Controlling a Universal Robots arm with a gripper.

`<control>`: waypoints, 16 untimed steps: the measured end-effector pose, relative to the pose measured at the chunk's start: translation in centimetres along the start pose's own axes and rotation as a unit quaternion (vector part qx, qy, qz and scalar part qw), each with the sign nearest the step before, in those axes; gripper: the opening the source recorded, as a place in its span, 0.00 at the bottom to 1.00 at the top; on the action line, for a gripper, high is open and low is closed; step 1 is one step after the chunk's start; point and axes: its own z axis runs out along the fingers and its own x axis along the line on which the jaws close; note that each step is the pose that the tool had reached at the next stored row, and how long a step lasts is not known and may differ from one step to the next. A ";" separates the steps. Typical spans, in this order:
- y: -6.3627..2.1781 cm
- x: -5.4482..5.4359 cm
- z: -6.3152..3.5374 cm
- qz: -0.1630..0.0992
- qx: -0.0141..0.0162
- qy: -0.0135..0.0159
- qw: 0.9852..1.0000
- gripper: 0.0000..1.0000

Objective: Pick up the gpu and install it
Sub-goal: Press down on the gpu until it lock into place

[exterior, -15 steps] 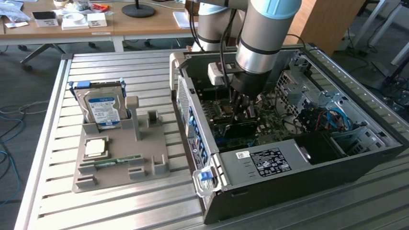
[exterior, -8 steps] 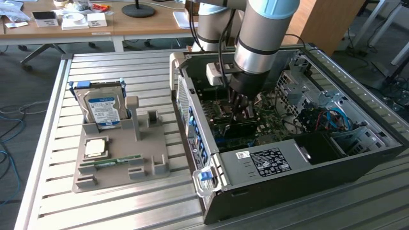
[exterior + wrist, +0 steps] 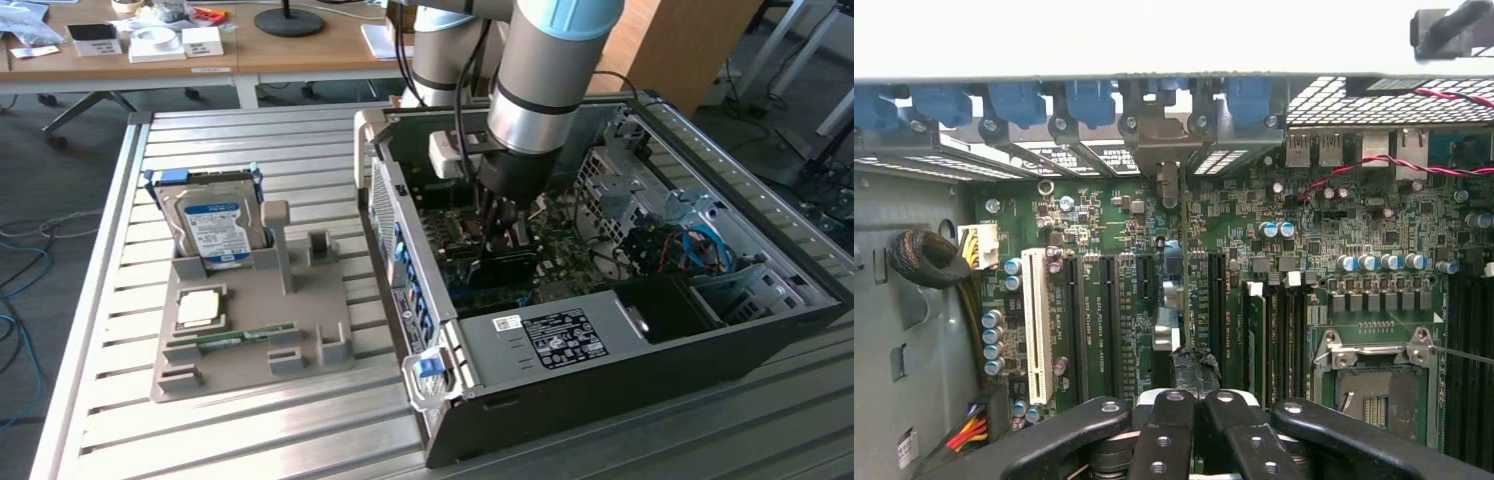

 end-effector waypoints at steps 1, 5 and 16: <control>0.00 0.0 0.01 0.000 0.000 0.000 1.000 0.11; 0.00 0.0 0.01 0.000 0.000 0.000 1.000 0.11; -0.07 0.0 -0.52 0.000 0.000 0.000 1.000 0.11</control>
